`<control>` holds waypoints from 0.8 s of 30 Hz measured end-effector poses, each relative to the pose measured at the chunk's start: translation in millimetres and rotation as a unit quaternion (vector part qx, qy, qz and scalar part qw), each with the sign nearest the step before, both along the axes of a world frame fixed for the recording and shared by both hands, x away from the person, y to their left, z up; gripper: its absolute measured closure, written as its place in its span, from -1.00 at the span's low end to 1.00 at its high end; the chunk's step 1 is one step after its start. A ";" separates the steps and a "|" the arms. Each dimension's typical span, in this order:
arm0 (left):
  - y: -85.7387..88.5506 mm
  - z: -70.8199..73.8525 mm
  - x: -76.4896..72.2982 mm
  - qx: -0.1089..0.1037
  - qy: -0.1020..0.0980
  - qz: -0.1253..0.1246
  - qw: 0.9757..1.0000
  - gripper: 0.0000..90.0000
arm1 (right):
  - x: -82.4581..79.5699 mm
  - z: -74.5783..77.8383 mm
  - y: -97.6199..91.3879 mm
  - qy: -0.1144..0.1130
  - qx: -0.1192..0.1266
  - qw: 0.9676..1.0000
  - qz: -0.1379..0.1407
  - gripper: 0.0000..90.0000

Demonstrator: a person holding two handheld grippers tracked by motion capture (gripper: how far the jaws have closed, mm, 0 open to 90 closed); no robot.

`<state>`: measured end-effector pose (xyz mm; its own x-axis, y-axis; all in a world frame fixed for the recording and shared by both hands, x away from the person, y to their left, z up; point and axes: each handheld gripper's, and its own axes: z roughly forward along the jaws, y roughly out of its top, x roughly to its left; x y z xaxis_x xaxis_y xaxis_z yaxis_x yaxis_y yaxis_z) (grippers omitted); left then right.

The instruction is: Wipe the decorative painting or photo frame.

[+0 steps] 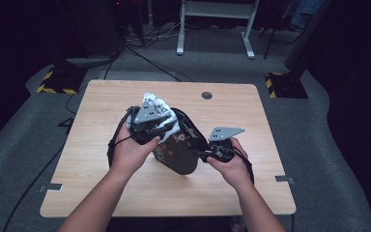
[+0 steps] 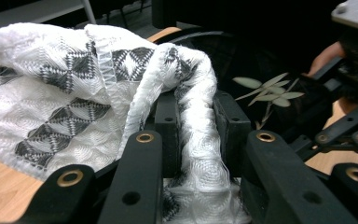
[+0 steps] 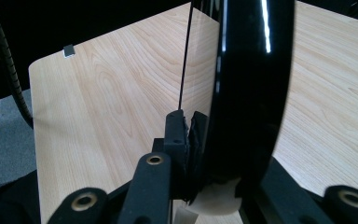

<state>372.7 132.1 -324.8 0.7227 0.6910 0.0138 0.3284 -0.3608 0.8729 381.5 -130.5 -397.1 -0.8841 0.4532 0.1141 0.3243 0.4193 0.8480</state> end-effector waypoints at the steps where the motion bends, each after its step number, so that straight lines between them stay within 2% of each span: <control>1: 2.3 -2.3 1.1 0.002 0.002 0.005 1.000 0.66 | -0.1 0.1 0.2 -0.001 -0.001 1.000 0.000 0.76; 15: 20.0 -34.4 9.7 0.009 0.038 0.033 0.999 0.66 | 0.2 0.3 -0.1 -0.001 -0.003 1.000 -0.003 0.76; 20: 17.4 -33.2 7.1 0.014 0.036 0.033 0.999 0.66 | -0.2 0.8 0.6 -0.001 -0.005 1.000 -0.005 0.76; 22: 12.4 -28.4 4.3 0.005 0.032 0.017 0.999 0.66 | -0.2 0.9 0.8 -0.001 -0.005 1.000 -0.006 0.76; 24: 7.0 -24.0 1.8 0.006 0.025 0.009 1.000 0.66 | -0.5 1.3 1.5 -0.003 -0.006 1.000 -0.006 0.76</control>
